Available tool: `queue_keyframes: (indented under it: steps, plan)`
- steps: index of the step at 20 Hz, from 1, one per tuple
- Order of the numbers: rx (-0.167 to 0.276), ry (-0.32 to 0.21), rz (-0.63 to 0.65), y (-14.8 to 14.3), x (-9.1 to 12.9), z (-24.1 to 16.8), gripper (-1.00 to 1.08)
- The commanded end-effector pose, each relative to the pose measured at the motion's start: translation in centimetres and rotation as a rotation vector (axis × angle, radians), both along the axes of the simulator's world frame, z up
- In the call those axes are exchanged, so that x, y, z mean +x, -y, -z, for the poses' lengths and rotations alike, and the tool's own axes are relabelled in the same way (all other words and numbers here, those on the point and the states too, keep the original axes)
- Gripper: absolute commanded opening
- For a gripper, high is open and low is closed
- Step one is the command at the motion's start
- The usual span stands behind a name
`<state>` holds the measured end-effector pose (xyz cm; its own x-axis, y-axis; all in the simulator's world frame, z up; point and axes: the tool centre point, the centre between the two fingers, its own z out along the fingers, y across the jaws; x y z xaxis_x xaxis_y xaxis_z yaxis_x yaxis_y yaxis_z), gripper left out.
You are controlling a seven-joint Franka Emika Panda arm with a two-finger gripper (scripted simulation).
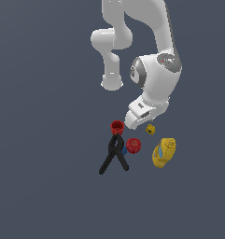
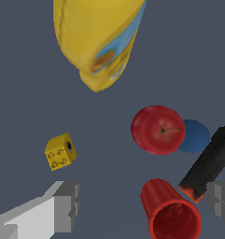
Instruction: Pick up a designated object from a clutter of objects.
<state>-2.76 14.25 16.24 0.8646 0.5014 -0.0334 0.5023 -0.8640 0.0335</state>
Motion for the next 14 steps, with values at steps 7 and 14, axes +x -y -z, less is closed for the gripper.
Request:
queue_keyframes:
  steps: [7,14]
  plan:
    - [0.026,0.004,-0.225,-5.6,-3.6,6.1,1.0]
    - [0.043,0.004,-0.321,-7.9,-5.7,8.5,1.0]
